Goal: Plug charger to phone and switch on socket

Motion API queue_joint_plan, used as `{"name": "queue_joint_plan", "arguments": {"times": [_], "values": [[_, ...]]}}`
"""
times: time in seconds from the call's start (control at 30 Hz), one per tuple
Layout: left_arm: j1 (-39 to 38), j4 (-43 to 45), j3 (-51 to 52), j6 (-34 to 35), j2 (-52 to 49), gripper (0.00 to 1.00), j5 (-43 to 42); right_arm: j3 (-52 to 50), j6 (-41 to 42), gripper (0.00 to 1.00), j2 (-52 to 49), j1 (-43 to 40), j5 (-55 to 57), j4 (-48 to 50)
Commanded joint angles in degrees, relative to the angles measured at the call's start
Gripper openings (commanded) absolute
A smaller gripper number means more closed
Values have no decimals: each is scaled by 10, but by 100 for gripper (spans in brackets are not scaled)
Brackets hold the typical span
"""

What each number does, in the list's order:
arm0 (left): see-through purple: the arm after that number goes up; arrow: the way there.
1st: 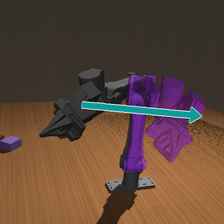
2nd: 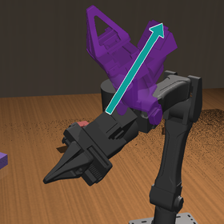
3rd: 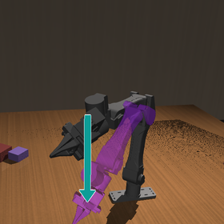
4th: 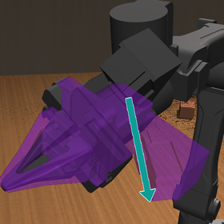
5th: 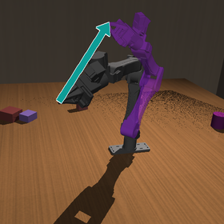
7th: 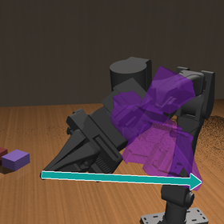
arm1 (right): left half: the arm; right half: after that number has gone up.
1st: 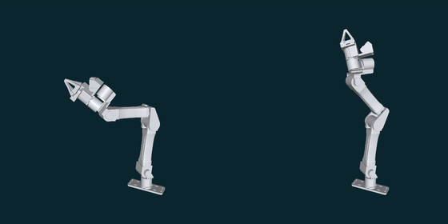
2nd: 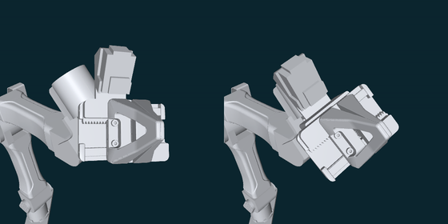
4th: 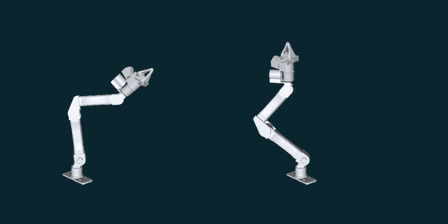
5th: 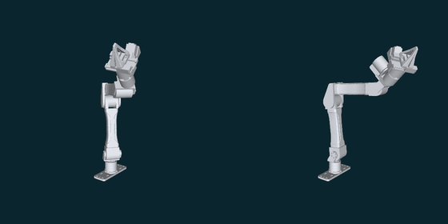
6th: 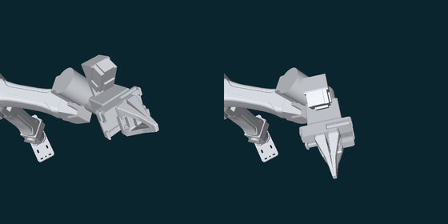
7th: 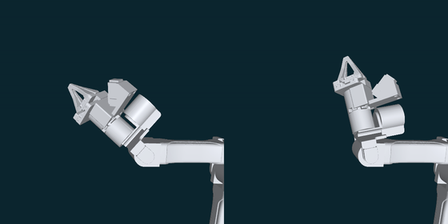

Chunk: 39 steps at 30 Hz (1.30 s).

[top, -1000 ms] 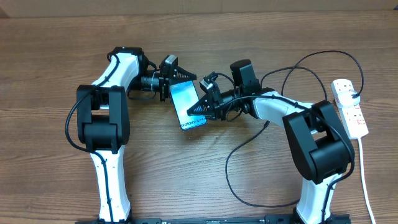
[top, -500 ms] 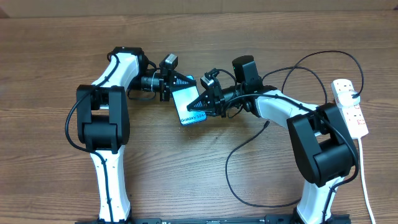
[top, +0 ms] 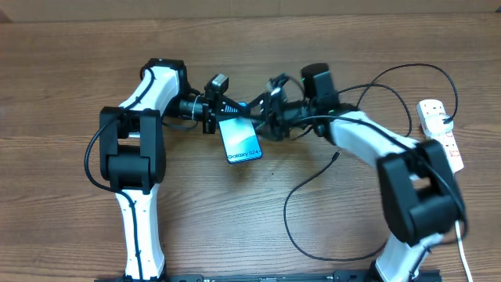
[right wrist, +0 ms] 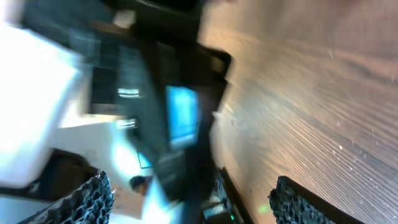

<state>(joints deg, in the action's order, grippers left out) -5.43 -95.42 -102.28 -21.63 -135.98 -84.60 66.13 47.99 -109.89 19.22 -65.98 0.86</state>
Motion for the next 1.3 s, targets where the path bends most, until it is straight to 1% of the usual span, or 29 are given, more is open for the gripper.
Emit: {"name": "queue_joint_plan", "arguments": {"times": [0.0,0.13,0.23,0.27,0.4,0.47,0.53,0.57,0.6,0.73,0.93,1.13,1.27], "values": [[7,-15,-11,-71,23,4,-2,4,-9,82,69,-31,20,-7],[5,-15,-11,-79,23,4,12,4,-38,84,98,-55,19,-31],[4,-15,-11,-121,23,4,9,4,-83,86,100,-66,19,-66],[4,-15,-11,-161,23,4,10,4,-136,88,100,-71,27,-116],[4,-15,-11,-231,23,4,12,4,-242,90,100,-74,96,-249],[4,-15,-10,-272,23,4,15,4,-282,91,100,-74,144,-305],[4,-15,-11,-309,23,4,26,4,-310,95,100,-74,183,-348],[4,-15,-11,-325,23,4,34,4,-319,98,100,-74,195,-361],[3,-15,-10,-338,23,4,43,4,-320,100,100,-74,206,-371],[-6,-15,-11,-372,23,4,76,3,-320,100,100,-74,237,-381],[-32,-15,-10,-381,23,4,94,3,-320,100,100,-74,277,-394],[-45,-14,-10,-382,23,4,96,3,-320,100,100,-74,313,-440],[-45,-14,-10,-382,23,4,96,3,-320,100,100,-74,362,-482]]}}
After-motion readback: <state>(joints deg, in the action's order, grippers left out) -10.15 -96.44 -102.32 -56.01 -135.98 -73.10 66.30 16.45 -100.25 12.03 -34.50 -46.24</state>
